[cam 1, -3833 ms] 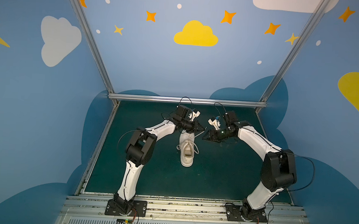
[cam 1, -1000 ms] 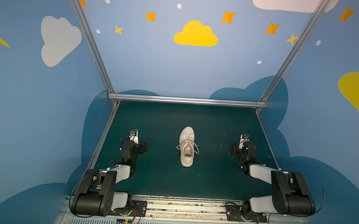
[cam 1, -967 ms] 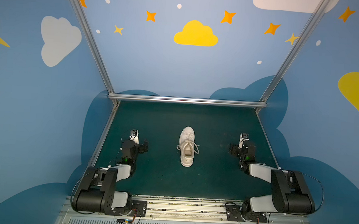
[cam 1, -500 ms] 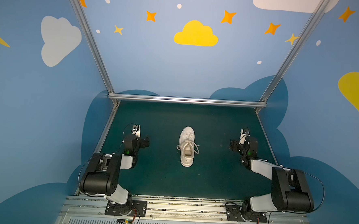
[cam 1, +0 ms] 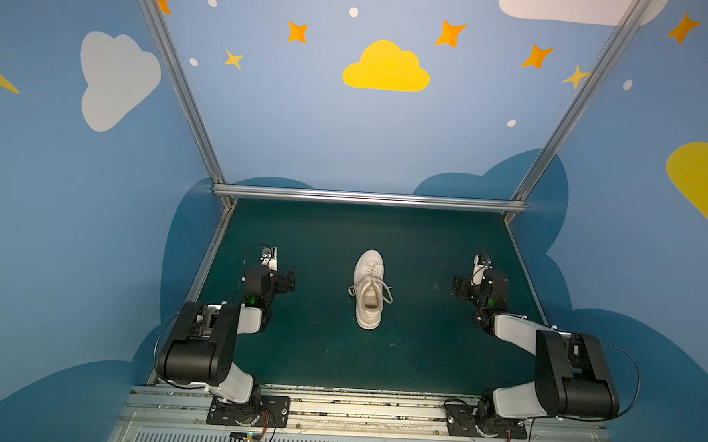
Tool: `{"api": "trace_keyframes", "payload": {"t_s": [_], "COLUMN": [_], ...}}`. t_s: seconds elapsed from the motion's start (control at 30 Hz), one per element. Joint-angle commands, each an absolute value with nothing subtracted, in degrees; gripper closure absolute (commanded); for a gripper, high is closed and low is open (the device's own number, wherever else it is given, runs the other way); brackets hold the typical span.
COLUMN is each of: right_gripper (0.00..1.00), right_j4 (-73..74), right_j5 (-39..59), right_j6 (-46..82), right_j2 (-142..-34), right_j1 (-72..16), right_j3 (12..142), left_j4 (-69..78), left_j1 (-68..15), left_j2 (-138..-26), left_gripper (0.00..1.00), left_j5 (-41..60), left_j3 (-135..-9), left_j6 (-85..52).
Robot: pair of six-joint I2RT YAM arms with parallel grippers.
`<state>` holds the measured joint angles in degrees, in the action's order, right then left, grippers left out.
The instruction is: Tie the shoes
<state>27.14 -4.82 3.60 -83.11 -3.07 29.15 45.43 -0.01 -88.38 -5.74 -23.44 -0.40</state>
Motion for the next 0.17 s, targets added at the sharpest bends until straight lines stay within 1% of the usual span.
{"api": "trace_keyframes", "payload": {"t_s": [0.0, 0.13], "right_gripper": [0.12, 0.12], "right_j4": [26.6, 26.5], "right_j5": [-4.1, -4.0], "right_j6": [3.4, 3.4], "right_j2": [-83.6, -83.5], "right_j1": [-3.0, -2.7], "right_j3": [30.0, 30.0], "left_j4": [44.4, 44.4], "left_j1": [0.1, 0.1], "left_j2": [-87.5, -87.6], "left_gripper": [0.00, 0.00], "left_j5": [-4.9, -4.9], "left_j3": [-23.6, -23.6], "left_j6": [-0.2, -0.2]}}
